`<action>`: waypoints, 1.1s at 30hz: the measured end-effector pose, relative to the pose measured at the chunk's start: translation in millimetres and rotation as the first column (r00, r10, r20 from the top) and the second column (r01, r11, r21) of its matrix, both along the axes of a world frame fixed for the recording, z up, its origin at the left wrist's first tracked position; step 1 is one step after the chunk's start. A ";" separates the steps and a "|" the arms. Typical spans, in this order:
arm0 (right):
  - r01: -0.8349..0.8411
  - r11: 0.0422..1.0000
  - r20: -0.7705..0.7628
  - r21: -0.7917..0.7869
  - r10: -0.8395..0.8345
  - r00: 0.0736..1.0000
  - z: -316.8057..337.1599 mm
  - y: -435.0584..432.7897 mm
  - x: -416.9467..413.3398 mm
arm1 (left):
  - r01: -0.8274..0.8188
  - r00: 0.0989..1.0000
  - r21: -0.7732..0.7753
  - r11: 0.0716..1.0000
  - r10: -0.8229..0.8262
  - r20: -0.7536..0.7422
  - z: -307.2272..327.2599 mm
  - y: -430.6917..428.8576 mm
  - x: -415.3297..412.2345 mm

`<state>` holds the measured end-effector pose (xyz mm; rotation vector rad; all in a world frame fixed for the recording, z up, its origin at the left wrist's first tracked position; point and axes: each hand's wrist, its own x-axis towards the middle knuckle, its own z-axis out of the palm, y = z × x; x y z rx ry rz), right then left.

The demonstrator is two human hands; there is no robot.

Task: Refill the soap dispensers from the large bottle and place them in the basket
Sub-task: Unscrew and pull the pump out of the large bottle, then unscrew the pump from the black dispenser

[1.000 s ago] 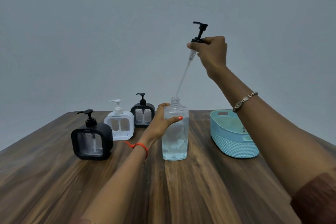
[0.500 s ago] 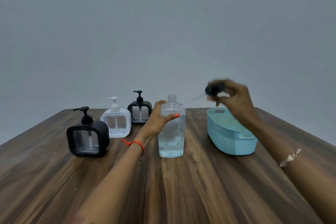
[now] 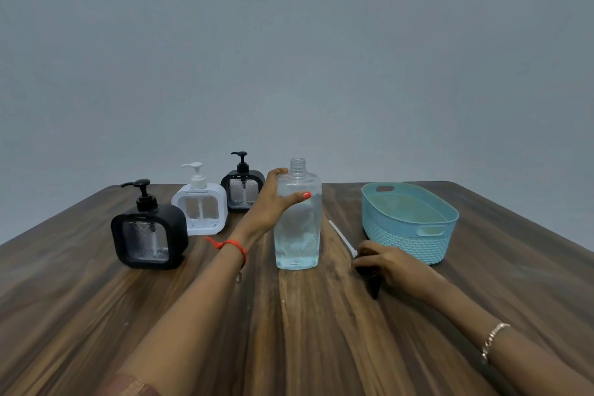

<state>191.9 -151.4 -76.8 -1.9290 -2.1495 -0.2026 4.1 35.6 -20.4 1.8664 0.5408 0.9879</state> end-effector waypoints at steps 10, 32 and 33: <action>0.110 0.990 -0.019 -0.093 -0.112 0.994 4.9 8.2 12.2 | -0.042 0.999 0.002 0.999 0.042 -0.023 0.1 -10.2 -2.9; -0.147 0.971 -0.392 0.191 0.213 0.895 92.8 96.8 -181.9 | -0.640 0.759 0.370 0.674 0.478 0.442 4.7 6.4 -166.0; -0.136 0.968 -0.399 0.212 0.212 0.892 92.2 109.8 -194.6 | -0.695 0.710 0.349 0.629 0.520 0.475 1.7 12.8 -175.3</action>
